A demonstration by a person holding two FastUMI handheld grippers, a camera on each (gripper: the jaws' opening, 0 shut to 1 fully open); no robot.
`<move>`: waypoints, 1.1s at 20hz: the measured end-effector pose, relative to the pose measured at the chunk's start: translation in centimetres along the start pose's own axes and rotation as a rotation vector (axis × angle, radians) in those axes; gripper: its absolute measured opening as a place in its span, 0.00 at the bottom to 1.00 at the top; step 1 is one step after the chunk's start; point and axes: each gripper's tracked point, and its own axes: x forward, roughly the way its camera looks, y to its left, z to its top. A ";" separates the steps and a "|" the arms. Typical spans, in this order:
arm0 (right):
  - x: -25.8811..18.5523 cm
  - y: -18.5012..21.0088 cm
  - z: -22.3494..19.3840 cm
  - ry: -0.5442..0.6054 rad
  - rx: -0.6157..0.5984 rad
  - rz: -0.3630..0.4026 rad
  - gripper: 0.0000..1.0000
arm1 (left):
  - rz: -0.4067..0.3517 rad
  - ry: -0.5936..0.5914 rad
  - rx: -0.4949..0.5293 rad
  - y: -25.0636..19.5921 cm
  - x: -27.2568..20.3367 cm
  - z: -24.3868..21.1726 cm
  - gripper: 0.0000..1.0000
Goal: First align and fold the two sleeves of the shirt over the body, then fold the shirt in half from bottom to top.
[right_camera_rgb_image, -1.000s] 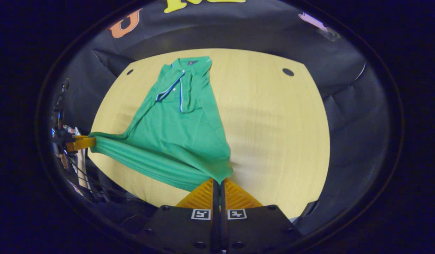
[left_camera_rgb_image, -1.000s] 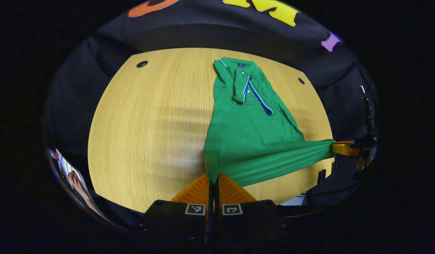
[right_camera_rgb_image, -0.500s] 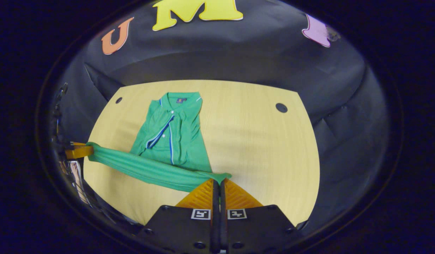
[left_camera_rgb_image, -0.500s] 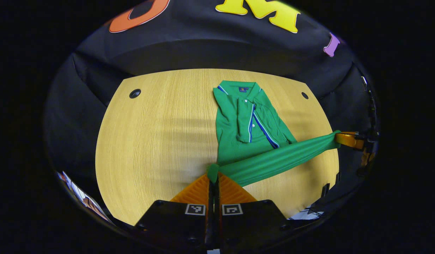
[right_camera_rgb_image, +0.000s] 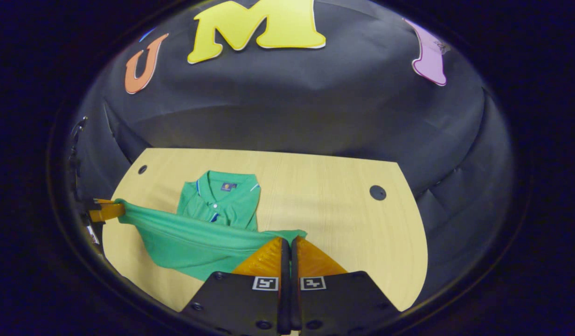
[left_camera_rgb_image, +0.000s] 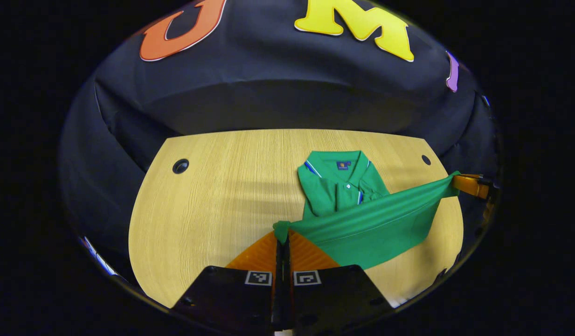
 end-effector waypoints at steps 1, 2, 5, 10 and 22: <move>1.1 -0.1 0.5 -0.009 0.003 -0.008 0.02 | 0.002 -0.008 0.007 0.1 0.4 0.1 0.03; 2.3 -0.3 0.8 -0.015 0.003 -0.024 0.02 | 0.005 -0.016 0.013 0.3 1.5 0.8 0.03; 5.9 -0.2 2.0 -0.048 -0.010 -0.045 0.02 | 0.021 -0.022 0.046 0.5 4.4 1.6 0.03; 11.1 -0.2 1.5 -0.036 0.011 -0.058 0.00 | 0.083 -0.123 0.126 1.2 8.3 4.5 0.02; 19.4 -0.6 1.2 -0.091 0.030 -0.090 0.02 | 0.085 -0.278 0.150 1.6 15.2 6.9 0.02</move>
